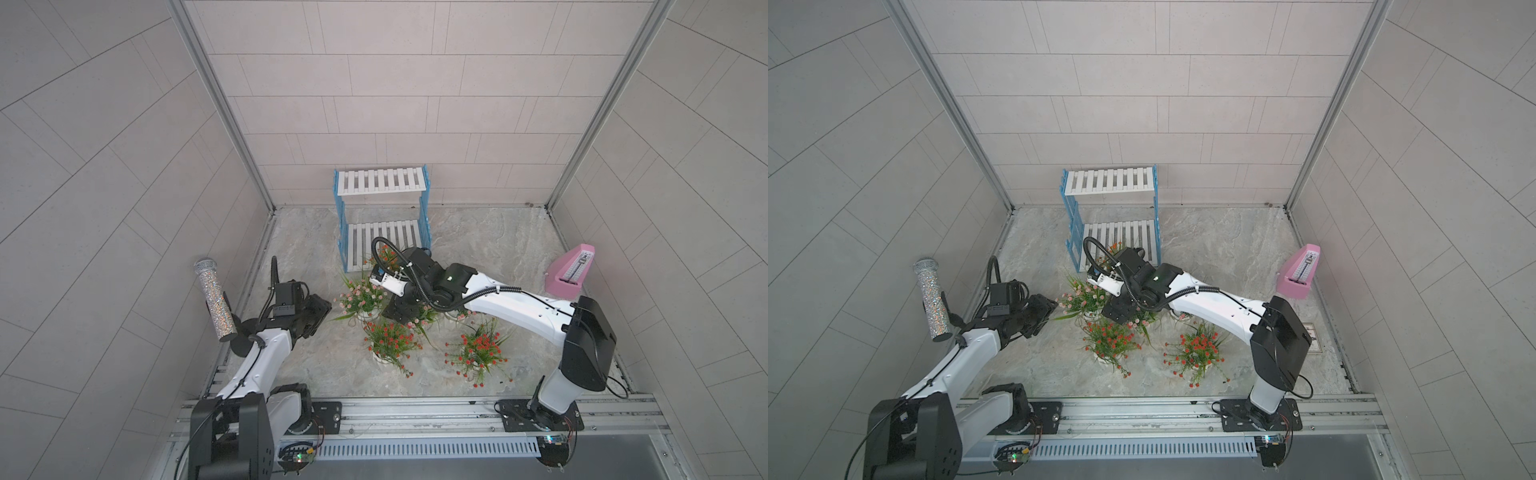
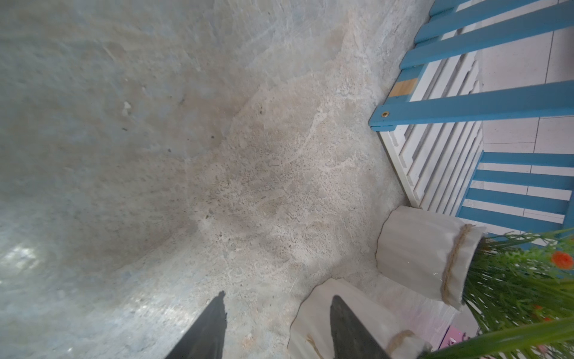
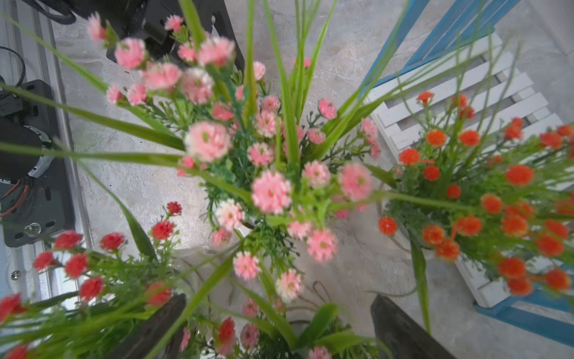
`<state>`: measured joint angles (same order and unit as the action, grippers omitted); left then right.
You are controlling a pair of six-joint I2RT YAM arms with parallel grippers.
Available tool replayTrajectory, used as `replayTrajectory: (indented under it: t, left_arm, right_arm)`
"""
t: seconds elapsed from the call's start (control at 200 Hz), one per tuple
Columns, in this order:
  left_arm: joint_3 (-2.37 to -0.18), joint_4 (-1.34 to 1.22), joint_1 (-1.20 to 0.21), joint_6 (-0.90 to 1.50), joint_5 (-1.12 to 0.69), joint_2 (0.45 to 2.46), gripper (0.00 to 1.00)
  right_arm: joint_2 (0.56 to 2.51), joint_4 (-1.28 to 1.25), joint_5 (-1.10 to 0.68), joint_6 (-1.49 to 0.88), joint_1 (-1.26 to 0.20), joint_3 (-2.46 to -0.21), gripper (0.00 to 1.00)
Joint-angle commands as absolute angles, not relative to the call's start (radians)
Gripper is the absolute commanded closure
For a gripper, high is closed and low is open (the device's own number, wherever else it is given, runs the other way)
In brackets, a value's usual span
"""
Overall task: Place the baby's breath potted plants on the rack by color
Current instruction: Move the baby's breath potted plant to the center of the board.
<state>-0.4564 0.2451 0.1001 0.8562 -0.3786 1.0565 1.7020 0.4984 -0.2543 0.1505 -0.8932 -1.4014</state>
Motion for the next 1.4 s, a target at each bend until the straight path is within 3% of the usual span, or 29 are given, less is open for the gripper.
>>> replayTrajectory:
  t: [0.0,0.515,1.396]
  left_arm:
    - [-0.459,0.224,0.107,0.838,-0.386,1.038,0.42]
    - [-0.453,0.18,0.106,0.865,-0.423,1.027,0.42]
    - [-0.622,0.373,0.156,0.858,-0.24,0.914,0.41]
  right_arm:
    - [1.749,0.521,-0.206,0.189,-0.908,-1.423,0.05]
    - [1.919,0.515,-0.175,0.186,-0.93,-1.499,0.04]
    - [2.148,0.325,-0.243,0.129,-0.95,-1.641,0.11]
